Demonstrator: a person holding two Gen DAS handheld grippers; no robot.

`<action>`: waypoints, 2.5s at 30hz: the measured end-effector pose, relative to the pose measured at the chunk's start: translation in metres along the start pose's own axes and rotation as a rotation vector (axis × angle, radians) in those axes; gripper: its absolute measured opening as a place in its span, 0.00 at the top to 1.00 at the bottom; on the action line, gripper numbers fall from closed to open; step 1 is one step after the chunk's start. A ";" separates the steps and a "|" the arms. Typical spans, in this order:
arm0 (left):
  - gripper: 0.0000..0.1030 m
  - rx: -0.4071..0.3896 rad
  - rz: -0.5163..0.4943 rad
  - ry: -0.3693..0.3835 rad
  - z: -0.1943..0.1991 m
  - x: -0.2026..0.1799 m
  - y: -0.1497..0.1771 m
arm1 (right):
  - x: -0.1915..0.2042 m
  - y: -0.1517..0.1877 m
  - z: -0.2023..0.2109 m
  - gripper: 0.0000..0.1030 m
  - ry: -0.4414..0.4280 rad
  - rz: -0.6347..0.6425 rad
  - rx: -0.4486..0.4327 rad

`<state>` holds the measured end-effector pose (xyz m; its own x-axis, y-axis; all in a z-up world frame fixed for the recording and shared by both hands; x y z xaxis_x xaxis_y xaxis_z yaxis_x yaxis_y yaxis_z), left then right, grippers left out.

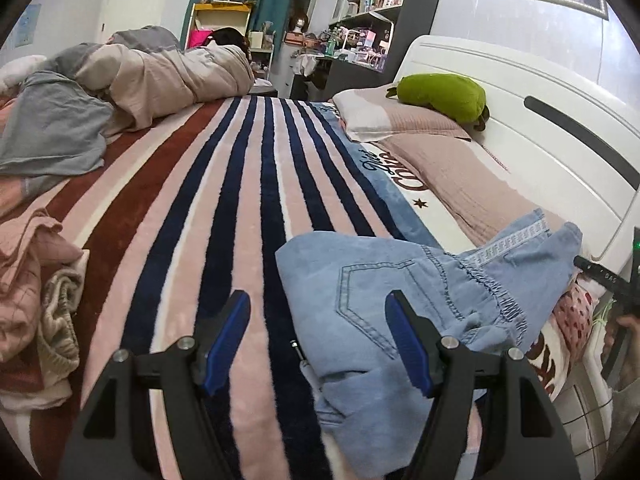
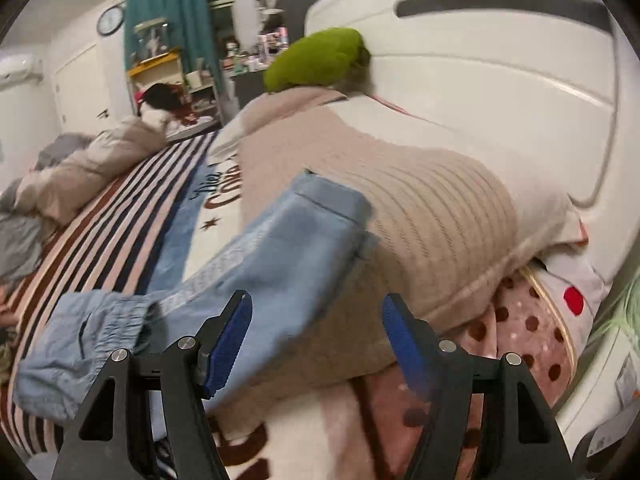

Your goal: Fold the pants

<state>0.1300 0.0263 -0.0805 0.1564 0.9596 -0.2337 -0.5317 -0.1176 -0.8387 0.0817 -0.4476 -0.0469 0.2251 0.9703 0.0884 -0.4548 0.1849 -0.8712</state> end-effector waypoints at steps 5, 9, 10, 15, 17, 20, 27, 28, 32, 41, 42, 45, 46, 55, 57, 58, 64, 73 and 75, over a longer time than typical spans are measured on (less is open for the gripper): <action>0.36 0.011 0.010 -0.039 -0.002 -0.002 0.001 | -0.014 0.001 -0.019 0.39 -0.107 -0.050 -0.007; 0.36 0.016 0.014 -0.067 -0.004 -0.003 0.001 | -0.008 0.000 -0.036 0.50 -0.152 -0.048 -0.015; 0.36 0.016 0.015 -0.072 -0.004 -0.003 0.001 | -0.006 0.000 -0.041 0.52 -0.174 -0.050 -0.010; 0.36 0.013 0.013 -0.083 -0.004 -0.007 -0.001 | -0.005 -0.005 -0.063 0.54 -0.217 -0.081 -0.023; 0.36 0.011 0.010 -0.085 -0.005 -0.008 -0.001 | -0.004 -0.010 -0.068 0.63 -0.234 -0.097 -0.023; 0.36 0.010 0.010 -0.084 -0.005 -0.009 -0.001 | 0.002 -0.014 -0.073 0.94 -0.234 -0.079 0.001; 0.36 -0.005 0.017 -0.082 -0.001 -0.008 -0.005 | 0.020 -0.026 -0.046 0.97 -0.339 -0.090 -0.030; 0.36 -0.011 0.021 -0.081 0.001 -0.006 -0.005 | 0.026 -0.030 -0.040 0.97 -0.360 -0.088 -0.034; 0.36 -0.037 0.037 -0.079 0.012 0.003 -0.007 | 0.058 -0.042 -0.019 0.98 -0.453 -0.058 -0.027; 0.36 -0.106 0.091 -0.102 0.051 0.041 -0.002 | 0.174 -0.063 0.014 0.98 -0.623 0.098 -0.005; 0.36 -0.112 0.097 -0.104 0.055 0.046 -0.001 | 0.189 -0.063 0.015 0.98 -0.638 0.114 0.003; 0.36 -0.126 0.111 -0.106 0.067 0.058 0.003 | 0.237 -0.056 0.018 0.98 -0.674 0.183 0.032; 0.36 -0.130 0.115 -0.108 0.070 0.062 0.005 | 0.255 -0.050 0.017 0.98 -0.689 0.211 0.049; 0.36 -0.110 0.108 -0.100 0.083 0.079 0.018 | 0.347 0.059 -0.022 0.98 -0.727 0.479 0.387; 0.36 -0.096 0.102 -0.095 0.079 0.077 0.019 | 0.345 0.077 -0.026 0.95 -0.725 0.503 0.437; 0.36 -0.087 0.097 -0.091 0.076 0.075 0.019 | 0.342 0.082 -0.027 0.94 -0.729 0.506 0.453; 0.36 -0.053 0.062 -0.034 0.056 0.050 0.012 | 0.330 0.099 -0.014 0.78 -0.788 0.557 0.493; 0.36 0.023 0.010 0.055 0.014 -0.003 0.005 | 0.296 0.078 0.011 0.63 -0.959 0.455 0.454; 0.36 0.041 0.001 0.064 0.005 -0.013 0.004 | 0.279 0.063 0.013 0.63 -0.956 0.417 0.403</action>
<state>0.1216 0.0144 -0.0789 0.2081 0.9409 -0.2672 -0.5654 -0.1071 -0.8178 0.1044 -0.1631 -0.0710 -0.6866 0.6568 0.3117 -0.6250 -0.3141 -0.7146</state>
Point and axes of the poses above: each gripper's, at about its wrist camera, not at the fingertips, and z roughly against the way its jaws point, x to its left, y to its underside, the point moved 1 cm from there along -z, roughly the way its jaws point, and after that the axes turned 8 degrees about -x, right-handed, at the moved point
